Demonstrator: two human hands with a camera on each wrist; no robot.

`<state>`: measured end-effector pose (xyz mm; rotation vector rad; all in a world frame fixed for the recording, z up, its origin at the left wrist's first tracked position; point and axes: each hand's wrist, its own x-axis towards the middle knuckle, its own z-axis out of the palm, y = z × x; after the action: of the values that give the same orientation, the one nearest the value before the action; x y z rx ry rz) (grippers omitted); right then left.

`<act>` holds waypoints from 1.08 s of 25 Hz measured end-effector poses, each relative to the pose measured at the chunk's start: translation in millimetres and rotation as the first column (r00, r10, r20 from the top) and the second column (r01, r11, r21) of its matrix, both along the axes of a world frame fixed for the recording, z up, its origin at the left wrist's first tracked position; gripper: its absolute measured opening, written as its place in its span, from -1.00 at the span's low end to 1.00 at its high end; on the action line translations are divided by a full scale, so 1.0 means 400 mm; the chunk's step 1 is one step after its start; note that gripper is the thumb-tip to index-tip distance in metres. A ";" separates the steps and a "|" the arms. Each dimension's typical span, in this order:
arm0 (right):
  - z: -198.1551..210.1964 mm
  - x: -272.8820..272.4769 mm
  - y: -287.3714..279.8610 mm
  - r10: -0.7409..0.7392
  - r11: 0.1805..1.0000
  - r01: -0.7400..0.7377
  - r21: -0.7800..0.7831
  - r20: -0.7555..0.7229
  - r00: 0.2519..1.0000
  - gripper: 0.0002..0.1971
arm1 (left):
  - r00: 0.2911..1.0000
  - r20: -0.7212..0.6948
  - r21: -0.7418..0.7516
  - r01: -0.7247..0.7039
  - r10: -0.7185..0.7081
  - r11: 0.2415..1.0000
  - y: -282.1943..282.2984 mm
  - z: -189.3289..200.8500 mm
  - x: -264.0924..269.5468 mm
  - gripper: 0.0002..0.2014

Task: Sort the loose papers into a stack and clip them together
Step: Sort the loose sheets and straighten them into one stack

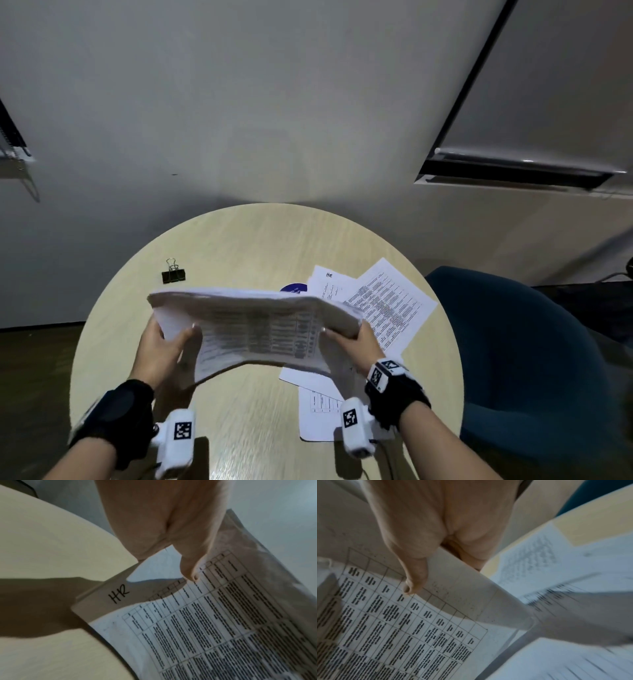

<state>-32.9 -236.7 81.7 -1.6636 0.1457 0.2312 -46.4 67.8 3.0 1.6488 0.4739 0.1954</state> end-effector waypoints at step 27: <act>0.071 0.145 0.081 -0.004 0.999 -0.010 0.040 0.334 0.942 -0.81 | 0.928 0.365 -0.078 0.107 -0.071 0.991 -0.047 0.239 0.098 -0.18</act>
<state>24.9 -204.1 110.3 -1.6370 -0.1181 -0.0486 -7.2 49.0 98.6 1.4927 0.1244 0.3950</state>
